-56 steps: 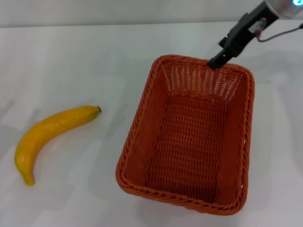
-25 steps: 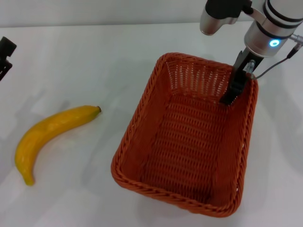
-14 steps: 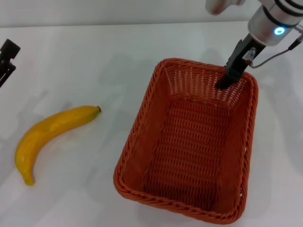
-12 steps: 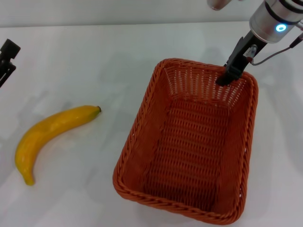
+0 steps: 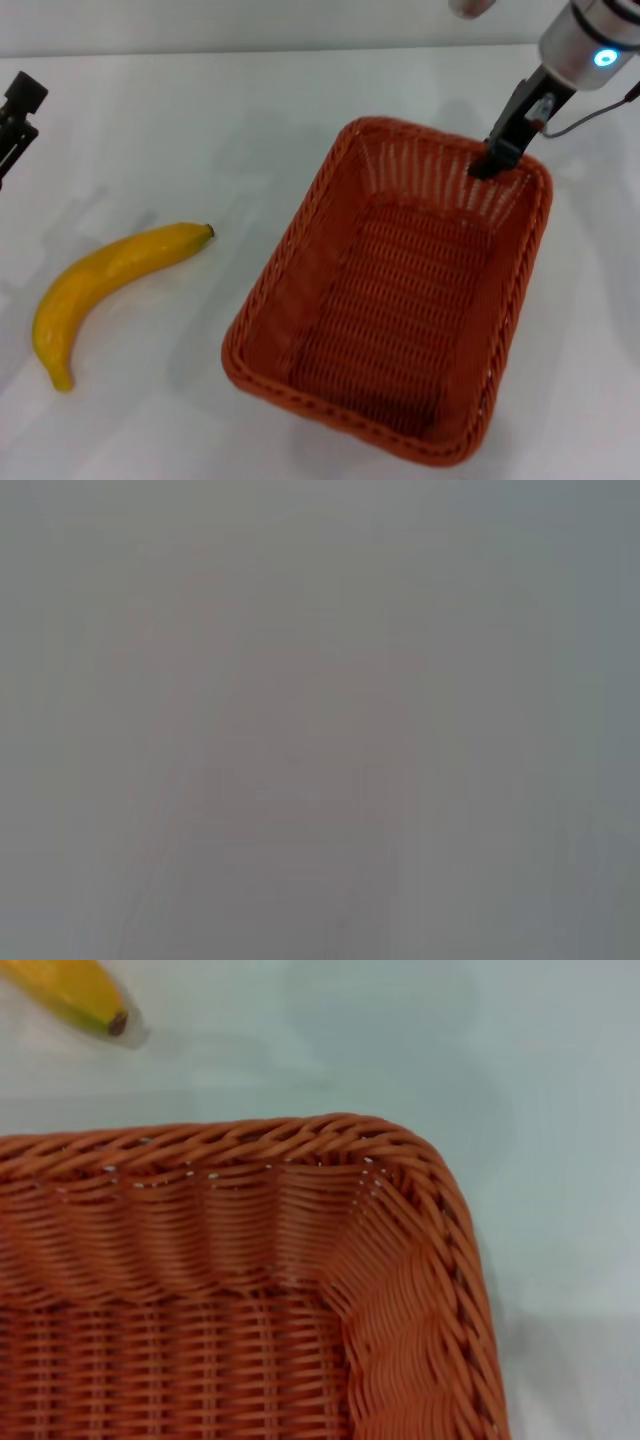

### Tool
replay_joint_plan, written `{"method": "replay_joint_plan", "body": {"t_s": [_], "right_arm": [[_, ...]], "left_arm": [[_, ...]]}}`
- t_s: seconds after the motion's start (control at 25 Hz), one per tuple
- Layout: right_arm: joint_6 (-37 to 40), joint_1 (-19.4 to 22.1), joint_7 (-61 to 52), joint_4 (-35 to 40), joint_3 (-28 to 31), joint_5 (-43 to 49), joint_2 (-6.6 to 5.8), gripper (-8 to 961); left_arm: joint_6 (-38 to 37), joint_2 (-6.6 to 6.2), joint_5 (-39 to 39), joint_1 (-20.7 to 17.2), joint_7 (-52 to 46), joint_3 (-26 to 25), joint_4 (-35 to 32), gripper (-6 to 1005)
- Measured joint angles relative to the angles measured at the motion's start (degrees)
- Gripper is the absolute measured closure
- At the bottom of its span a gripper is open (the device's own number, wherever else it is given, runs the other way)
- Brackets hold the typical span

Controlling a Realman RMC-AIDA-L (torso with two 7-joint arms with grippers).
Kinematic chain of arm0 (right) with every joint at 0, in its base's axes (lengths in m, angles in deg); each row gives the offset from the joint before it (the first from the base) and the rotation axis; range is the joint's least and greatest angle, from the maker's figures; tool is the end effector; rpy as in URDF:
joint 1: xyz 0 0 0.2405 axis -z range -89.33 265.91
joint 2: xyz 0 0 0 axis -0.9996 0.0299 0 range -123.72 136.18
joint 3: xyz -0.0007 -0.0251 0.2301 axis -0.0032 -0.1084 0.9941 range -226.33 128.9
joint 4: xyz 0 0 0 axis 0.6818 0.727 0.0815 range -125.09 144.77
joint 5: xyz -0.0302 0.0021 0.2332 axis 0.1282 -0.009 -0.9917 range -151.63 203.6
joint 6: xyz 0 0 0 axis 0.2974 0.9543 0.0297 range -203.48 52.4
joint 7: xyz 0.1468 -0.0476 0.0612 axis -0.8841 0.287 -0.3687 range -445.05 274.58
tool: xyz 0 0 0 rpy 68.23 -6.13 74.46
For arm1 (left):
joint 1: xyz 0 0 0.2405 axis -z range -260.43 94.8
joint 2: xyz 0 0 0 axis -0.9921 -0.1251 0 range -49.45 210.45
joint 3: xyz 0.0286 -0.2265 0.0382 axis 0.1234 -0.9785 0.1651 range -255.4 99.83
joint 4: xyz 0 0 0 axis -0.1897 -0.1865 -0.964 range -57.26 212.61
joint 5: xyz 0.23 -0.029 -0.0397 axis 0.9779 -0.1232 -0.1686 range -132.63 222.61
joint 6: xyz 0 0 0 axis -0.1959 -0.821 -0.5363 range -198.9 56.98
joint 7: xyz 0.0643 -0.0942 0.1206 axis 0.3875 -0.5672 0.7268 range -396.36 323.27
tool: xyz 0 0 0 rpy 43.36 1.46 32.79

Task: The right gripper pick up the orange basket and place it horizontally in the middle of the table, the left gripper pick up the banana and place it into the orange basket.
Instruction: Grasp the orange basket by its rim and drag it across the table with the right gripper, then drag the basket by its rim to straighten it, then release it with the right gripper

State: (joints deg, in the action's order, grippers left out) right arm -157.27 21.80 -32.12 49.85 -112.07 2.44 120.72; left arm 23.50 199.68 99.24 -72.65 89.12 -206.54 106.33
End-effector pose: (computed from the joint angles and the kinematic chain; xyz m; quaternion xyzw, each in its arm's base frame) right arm 0.1165 0.4559 -0.0104 -0.9452 0.1846 -0.2249 0.1484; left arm -0.2927 0.2896 0.0682 -0.7295 -0.1707 -0.5175 0.4135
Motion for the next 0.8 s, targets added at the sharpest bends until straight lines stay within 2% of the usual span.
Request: {"method": "replay_joint_plan", "body": {"t_s": [0.12,0.16,0.28,0.48,0.6,0.8], "right_arm": [[-0.5,0.7,-1.8,1.6,0.7,0.2,-0.72,709],[-2.1,2.6,-5.0,4.9,1.6,0.9,-1.72,709],[-5.2,6.1,-9.9,10.9,3.7,1.9,-2.74,720],[-11.3,13.3,-16.3,21.5,9.4,2.2,-3.38,741],[-14.1,17.7,-19.0,26.0,14.7,1.8,-2.88,755],[-17.5,24.2,-22.9,32.3,22.2,-1.4,-1.00,769]], "left_arm": [[0.0,-0.05,0.0,0.1,0.0,0.0,0.0,189],[0.0,-0.06,0.0,0.1,0.0,0.0,0.0,189],[0.0,-0.15,0.0,0.1,-0.1,0.0,0.2,189],[0.0,-0.26,-0.1,0.4,-0.1,-0.3,0.5,190],[0.0,-0.36,0.0,0.9,-0.2,-0.3,0.7,190],[-0.2,-0.52,0.0,1.1,-0.3,-0.3,1.0,190]]}}
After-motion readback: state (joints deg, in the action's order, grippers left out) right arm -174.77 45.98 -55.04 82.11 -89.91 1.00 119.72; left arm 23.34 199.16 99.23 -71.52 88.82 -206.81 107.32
